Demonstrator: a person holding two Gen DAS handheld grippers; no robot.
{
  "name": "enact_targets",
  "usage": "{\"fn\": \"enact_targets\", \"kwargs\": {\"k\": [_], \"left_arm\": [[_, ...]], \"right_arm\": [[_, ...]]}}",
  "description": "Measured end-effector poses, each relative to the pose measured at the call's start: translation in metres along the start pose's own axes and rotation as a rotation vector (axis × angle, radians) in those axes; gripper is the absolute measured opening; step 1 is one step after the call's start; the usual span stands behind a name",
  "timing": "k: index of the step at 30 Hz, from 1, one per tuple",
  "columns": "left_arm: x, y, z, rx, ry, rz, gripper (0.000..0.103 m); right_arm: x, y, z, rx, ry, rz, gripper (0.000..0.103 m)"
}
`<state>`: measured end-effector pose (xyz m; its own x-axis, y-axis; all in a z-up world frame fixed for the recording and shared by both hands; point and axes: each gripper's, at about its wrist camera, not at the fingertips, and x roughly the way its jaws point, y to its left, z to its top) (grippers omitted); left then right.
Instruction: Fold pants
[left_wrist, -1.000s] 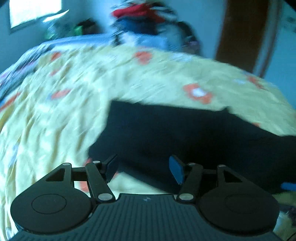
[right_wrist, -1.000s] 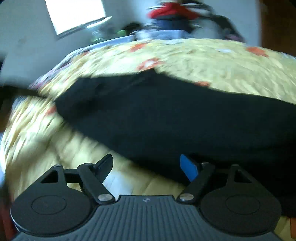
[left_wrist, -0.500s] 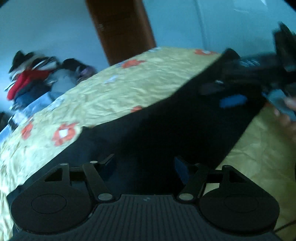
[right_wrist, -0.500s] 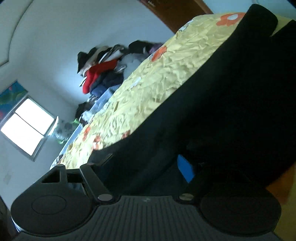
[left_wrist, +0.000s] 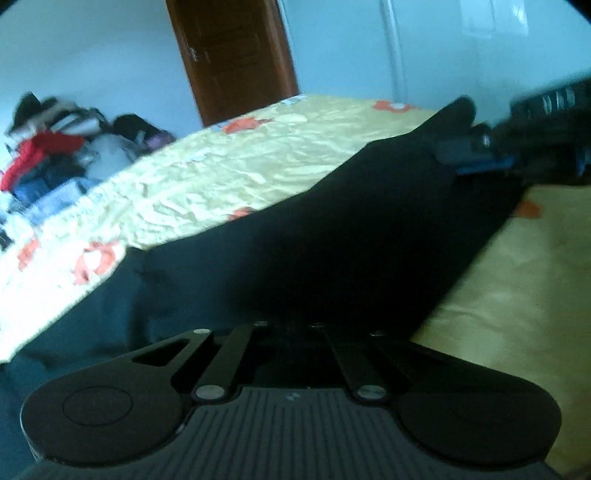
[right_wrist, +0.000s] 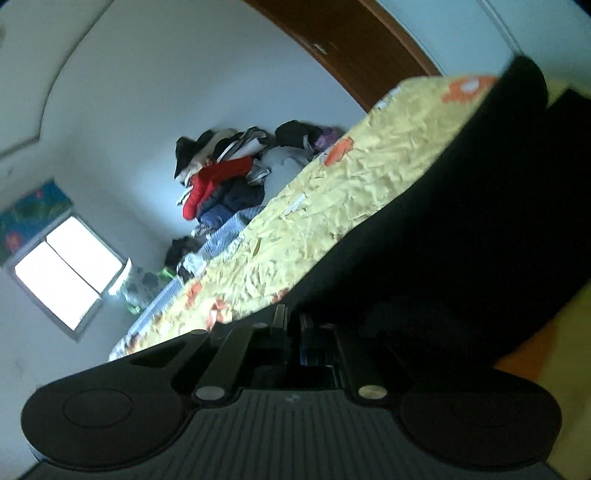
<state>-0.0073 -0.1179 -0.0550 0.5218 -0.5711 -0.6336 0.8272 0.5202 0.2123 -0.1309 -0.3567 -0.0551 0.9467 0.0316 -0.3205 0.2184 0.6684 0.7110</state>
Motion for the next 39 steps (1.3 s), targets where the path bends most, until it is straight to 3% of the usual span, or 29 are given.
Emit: {"fn": "enact_targets", "kwargs": {"k": [2, 5, 8, 9, 11, 13, 14, 15, 17, 20, 22, 24, 26, 28, 30, 32, 33, 35, 39], "left_arm": [[-0.010, -0.004, -0.006, 0.029, 0.003, -0.046, 0.000], [-0.006, -0.009, -0.011, 0.074, 0.025, -0.052, 0.000], [-0.012, 0.001, -0.007, 0.007, 0.034, -0.077, 0.002], [-0.016, 0.008, -0.003, -0.038, 0.032, -0.110, 0.015], [-0.022, 0.020, 0.009, -0.120, -0.017, -0.133, 0.025], [-0.021, 0.024, 0.022, -0.156, -0.062, -0.051, 0.055], [-0.014, 0.022, 0.028, -0.157, -0.074, 0.023, 0.063], [-0.005, 0.019, 0.033, -0.152, -0.069, 0.106, 0.074], [0.018, 0.008, 0.037, -0.130, -0.034, 0.242, 0.075], [0.049, -0.004, 0.027, -0.127, 0.054, 0.278, 0.074], [0.047, -0.009, 0.016, -0.175, -0.023, 0.322, 0.087], [0.049, -0.010, 0.012, -0.177, -0.040, 0.354, 0.092], [0.051, -0.005, 0.012, -0.211, -0.032, 0.345, 0.095], [0.054, 0.004, 0.012, -0.269, -0.019, 0.328, 0.102], [0.054, 0.016, 0.008, -0.342, -0.005, 0.288, 0.103], [0.053, 0.026, 0.002, -0.397, 0.002, 0.246, 0.103], [0.051, 0.028, 0.000, -0.407, 0.003, 0.237, 0.103], [0.051, 0.027, 0.000, -0.403, 0.000, 0.240, 0.103], [0.051, 0.026, -0.001, -0.399, -0.003, 0.244, 0.102]], "right_arm": [[-0.012, 0.002, -0.007, -0.051, 0.027, -0.036, 0.006], [-0.009, -0.007, -0.020, -0.094, 0.125, -0.120, 0.007], [-0.011, -0.026, -0.023, 0.024, 0.175, -0.105, 0.009], [-0.020, -0.029, -0.017, 0.050, 0.164, -0.085, 0.009], [-0.043, -0.031, -0.001, 0.015, 0.076, -0.120, 0.010], [-0.059, -0.044, 0.026, 0.013, -0.011, -0.225, 0.015], [-0.063, -0.053, 0.039, 0.046, -0.042, -0.272, 0.029], [-0.065, -0.063, 0.053, 0.079, -0.062, -0.303, 0.058], [-0.059, -0.083, 0.076, 0.132, -0.085, -0.307, 0.095], [-0.043, -0.116, 0.099, 0.270, -0.074, -0.251, 0.094], [-0.035, -0.128, 0.109, 0.375, -0.075, -0.249, 0.095], [-0.026, -0.126, 0.122, 0.426, -0.082, -0.271, 0.103], [-0.008, -0.113, 0.139, 0.388, -0.077, -0.302, 0.103], [0.014, -0.094, 0.163, 0.282, -0.074, -0.276, 0.103], [0.052, -0.071, 0.187, 0.161, -0.051, -0.207, 0.103], [0.091, -0.052, 0.203, 0.027, 0.031, -0.071, 0.103], [0.102, -0.044, 0.206, -0.025, 0.043, -0.074, 0.103], [0.099, -0.036, 0.207, -0.049, -0.012, -0.182, 0.103], [0.041, -0.058, 0.196, -0.047, -0.187, -0.192, 0.103]]}}
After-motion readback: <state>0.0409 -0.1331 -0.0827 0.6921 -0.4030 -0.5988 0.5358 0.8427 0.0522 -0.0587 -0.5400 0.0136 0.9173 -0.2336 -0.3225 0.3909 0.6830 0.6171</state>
